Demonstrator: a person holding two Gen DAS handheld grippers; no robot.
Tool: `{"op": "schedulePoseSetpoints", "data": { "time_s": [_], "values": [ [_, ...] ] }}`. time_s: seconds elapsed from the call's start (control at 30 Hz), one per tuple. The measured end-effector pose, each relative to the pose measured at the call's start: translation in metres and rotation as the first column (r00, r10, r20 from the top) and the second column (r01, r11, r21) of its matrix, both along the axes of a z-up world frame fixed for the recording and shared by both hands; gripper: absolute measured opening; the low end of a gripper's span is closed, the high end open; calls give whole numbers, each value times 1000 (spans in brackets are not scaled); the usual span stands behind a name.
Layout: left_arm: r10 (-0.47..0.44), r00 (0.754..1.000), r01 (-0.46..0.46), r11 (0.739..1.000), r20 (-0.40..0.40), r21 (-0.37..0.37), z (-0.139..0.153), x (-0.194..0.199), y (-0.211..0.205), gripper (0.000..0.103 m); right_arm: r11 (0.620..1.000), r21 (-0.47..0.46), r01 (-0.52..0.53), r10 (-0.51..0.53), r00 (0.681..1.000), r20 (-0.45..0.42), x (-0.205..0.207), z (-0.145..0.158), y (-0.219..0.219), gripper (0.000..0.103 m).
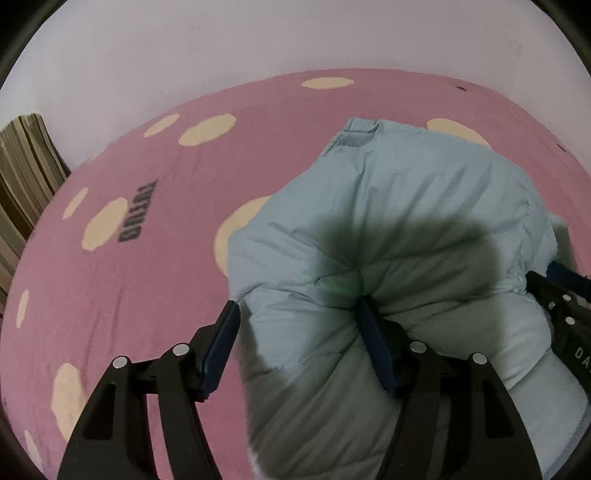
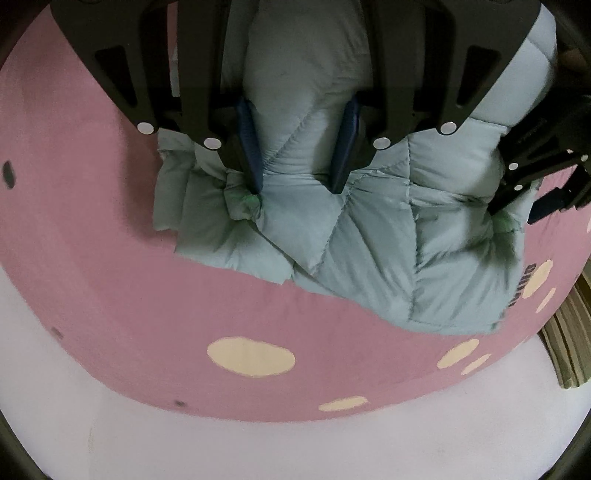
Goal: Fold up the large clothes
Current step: 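Grasp the jacket bundle with both tools and roll it over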
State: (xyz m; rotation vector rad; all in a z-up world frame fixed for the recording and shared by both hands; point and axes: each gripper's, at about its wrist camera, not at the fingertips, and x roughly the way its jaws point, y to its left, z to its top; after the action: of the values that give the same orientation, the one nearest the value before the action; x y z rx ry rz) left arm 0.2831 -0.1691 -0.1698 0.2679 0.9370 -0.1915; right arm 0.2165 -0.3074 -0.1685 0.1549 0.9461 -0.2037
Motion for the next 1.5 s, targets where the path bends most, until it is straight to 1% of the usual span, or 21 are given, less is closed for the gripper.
{"op": "schedulePoseSetpoints", "data": {
  "time_s": [0.03,0.07,0.1,0.17,0.27,0.3,0.43,0.5,0.57,0.73,0.77,0.87,0.9,0.93,1.0,1.03,1.1,1.3,1.4,1.47,1.5],
  "values": [
    [11,1000,-11,1000,-1,4,8,-5,5,69,1000,-8,0,1,1000,9,-5,6,0,45],
    [21,1000,-21,1000,-8,-2,13,-9,8,70,1000,-9,4,-4,1000,16,-12,11,0,57],
    [33,999,-34,999,-15,-21,19,-14,14,73,1000,-5,12,-12,1000,29,-19,15,-1,66],
    [57,998,-58,997,-20,-59,29,-25,26,76,1000,12,12,-13,998,56,-32,22,-5,67],
    [74,997,-77,992,-29,-99,32,-38,36,81,1000,20,12,-13,999,53,-41,21,-13,70],
    [74,997,-78,992,-37,-104,31,-39,36,82,999,33,13,-14,999,45,-43,18,-17,72],
    [63,996,-70,990,-62,-123,14,-43,33,85,990,138,34,-36,999,12,-38,-1,-36,79],
    [67,995,-76,988,-73,-133,7,-42,30,87,985,167,40,-41,999,0,-35,-8,-38,84],
    [65,993,-78,987,-94,-143,2,-41,28,87,980,193,43,-41,999,-13,-32,-18,-45,87],
    [37,990,-59,985,-137,-164,-7,-31,24,87,958,282,44,-40,999,-20,-25,-38,-58,88],
    [36,989,-61,983,-146,-173,-9,-30,24,87,957,287,43,-40,999,-17,-25,-40,-61,87],
    [27,988,-59,978,-155,-202,-12,-29,25,85,956,291,26,-27,1000,-2,-28,-44,-62,77],
    [22,988,-54,976,-154,-209,-12,-29,25,82,955,297,21,-23,1000,4,-30,-45,-63,73],
    [11,988,-45,974,-154,-220,-13,-28,24,80,952,304,19,-22,1000,8,-30,-46,-65,72],
    [-15,988,-21,971,-152,-237,-13,-29,23,71,951,310,13,-18,1000,13,-33,-45,-63,65],
    [-21,989,-13,973,-145,-231,-13,-30,21,71,949,316,9,-15,1000,17,-32,-46,-65,63],
    [-30,991,-1,975,-134,-223,-12,-31,19,68,947,321,1,-10,1000,24,-37,-45,-64,54],
    [-36,992,10,977,-119,-214,-10,-34,18,62,938,346,-29,14,999,46,-52,-44,-59,38],
    [-32,993,7,977,-114,-214,-8,-34,21,59,939,342,-44,27,998,56,-49,-40,-48,32],
    [-22,993,-4,976,-114,-217,-7,-33,25,59,937,344,-55,35,997,64,-48,-37,-42,31],
    [-14,993,-11,976,-114,-218,-6,-31,28,59,936,346,-58,37,997,66,-40,-36,-33,30]
  ]
}}
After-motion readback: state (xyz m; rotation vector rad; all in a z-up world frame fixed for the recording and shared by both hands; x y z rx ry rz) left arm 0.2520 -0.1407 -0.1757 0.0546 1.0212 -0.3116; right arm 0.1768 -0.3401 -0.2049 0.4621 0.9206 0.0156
